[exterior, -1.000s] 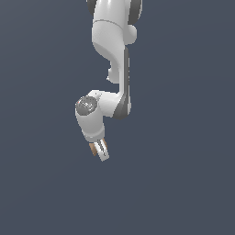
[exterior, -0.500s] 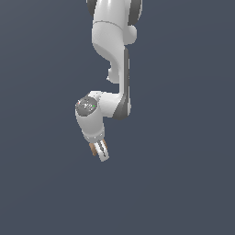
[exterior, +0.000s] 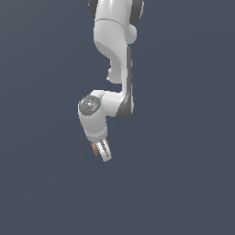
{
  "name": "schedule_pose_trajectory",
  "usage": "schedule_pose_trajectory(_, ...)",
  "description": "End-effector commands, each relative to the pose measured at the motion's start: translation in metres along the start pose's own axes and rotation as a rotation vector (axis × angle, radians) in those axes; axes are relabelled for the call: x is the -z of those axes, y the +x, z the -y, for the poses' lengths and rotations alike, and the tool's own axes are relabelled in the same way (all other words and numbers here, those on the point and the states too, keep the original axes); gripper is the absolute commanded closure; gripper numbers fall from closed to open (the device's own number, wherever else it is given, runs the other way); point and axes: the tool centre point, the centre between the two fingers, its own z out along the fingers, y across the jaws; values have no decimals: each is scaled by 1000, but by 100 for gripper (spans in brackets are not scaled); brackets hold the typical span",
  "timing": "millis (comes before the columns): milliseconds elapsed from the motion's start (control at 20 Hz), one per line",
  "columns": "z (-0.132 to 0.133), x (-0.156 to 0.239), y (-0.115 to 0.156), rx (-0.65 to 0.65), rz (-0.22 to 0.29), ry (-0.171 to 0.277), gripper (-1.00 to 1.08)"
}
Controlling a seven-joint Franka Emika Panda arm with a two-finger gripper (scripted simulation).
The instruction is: Pick up the object and move it to a goal position.
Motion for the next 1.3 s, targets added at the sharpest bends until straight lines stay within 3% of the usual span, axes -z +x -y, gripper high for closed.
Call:
schedule_pose_trajectory(0,9,7,-10,2,0,1,108)
schedule_pose_trajectory(950,129,111,-147,1,-1,0,108)
schedule_pose_trajectory(1250,156,133,-175,1,-1,1,108)
